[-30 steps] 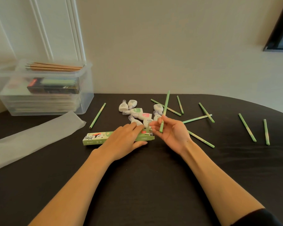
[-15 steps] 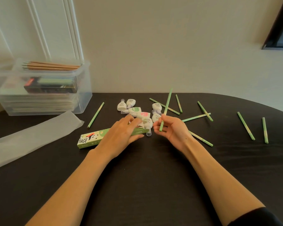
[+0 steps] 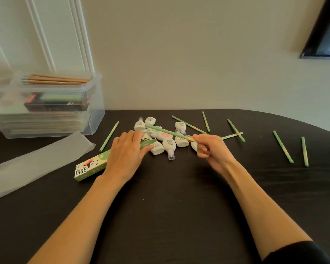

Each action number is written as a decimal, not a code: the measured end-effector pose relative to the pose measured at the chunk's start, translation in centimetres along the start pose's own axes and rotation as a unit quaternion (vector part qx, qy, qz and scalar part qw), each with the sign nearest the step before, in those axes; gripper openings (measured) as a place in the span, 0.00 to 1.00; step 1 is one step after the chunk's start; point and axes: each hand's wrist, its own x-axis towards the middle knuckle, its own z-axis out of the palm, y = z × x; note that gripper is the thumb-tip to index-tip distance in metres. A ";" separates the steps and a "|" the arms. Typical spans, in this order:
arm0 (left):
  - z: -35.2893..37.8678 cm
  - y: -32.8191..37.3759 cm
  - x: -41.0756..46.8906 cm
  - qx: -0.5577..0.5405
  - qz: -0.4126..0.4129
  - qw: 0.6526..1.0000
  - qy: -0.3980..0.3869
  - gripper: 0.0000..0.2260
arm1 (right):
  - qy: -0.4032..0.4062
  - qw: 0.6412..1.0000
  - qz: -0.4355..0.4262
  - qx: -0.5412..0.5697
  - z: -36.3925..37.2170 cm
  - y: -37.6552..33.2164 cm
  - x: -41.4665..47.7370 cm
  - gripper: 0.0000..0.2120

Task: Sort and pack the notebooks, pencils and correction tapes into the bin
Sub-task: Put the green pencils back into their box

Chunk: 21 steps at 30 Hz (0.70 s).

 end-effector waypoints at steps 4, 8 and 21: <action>0.0 0.1 0.1 -0.003 -0.008 1.000 0.002 0.18 | 0.032 0.999 0.012 -0.010 -0.8 0.0 0.1 0.12; 0.2 0.0 -0.1 -0.020 -0.009 1.000 -0.013 0.17 | 0.015 0.998 0.028 -0.050 -0.8 0.0 0.1 0.08; -0.1 0.8 -0.3 -0.040 0.123 0.990 -0.057 0.21 | -0.030 0.983 0.053 -0.171 -0.4 -0.9 -0.3 0.13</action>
